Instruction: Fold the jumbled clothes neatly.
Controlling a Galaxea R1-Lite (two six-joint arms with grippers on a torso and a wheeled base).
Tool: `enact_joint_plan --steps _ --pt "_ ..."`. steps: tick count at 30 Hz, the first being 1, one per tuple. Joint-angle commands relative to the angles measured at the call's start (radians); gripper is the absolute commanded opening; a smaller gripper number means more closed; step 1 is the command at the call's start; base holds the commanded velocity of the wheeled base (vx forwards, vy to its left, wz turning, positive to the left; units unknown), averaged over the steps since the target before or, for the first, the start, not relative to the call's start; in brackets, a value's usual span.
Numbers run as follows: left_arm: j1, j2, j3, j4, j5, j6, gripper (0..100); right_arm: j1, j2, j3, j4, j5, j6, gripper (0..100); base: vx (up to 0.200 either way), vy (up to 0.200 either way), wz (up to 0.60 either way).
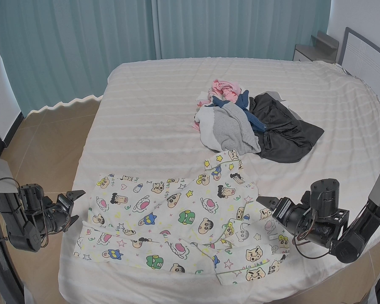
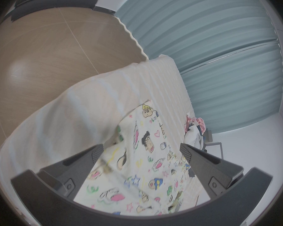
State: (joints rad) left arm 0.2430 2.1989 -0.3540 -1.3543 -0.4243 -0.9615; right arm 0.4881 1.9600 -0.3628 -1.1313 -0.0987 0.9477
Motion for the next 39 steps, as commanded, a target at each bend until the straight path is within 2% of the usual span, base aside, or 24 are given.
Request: enact_joint_plan --steps 1,12,16,21,26,28,34,37,39 --pt "0.002 0.001 0.001 -0.017 0.002 0.000 100 0.001 0.000 0.013 -0.001 0.001 -0.001 100 0.000 0.000 0.00" --pt "-0.004 -0.002 0.017 -0.158 0.005 0.001 100 -0.017 0.007 0.004 -0.001 0.001 -0.038 100 0.000 0.000 0.00" --pt "-0.016 -0.034 0.020 -0.152 0.016 0.001 100 -0.017 0.002 0.005 -0.001 0.001 -0.073 100 0.000 0.000 0.00" --pt "-0.036 -0.045 0.027 -0.152 0.018 0.001 100 -0.017 0.003 0.015 0.001 -0.001 -0.075 100 0.000 0.000 0.00" --pt "-0.039 -0.041 0.026 -0.158 0.018 0.007 100 -0.019 -0.001 0.030 -0.001 -0.013 -0.078 100 0.200 0.000 0.00" --pt "-0.037 -0.038 0.026 -0.158 0.018 0.050 100 -0.019 0.000 0.031 -0.001 -0.018 -0.078 100 0.100 0.000 0.00" --pt "-0.028 0.005 0.023 -0.151 0.015 0.343 100 -0.019 0.010 0.030 0.001 -0.018 -0.078 100 0.000 0.000 0.00" --pt "-0.027 0.012 0.015 -0.146 0.015 0.403 100 -0.019 0.010 0.031 0.001 -0.018 -0.078 100 0.000 0.000 0.00" --pt "-0.025 0.016 -0.036 -0.083 0.013 0.483 100 -0.017 0.011 0.031 0.001 -0.018 -0.078 100 0.000 0.000 0.00"
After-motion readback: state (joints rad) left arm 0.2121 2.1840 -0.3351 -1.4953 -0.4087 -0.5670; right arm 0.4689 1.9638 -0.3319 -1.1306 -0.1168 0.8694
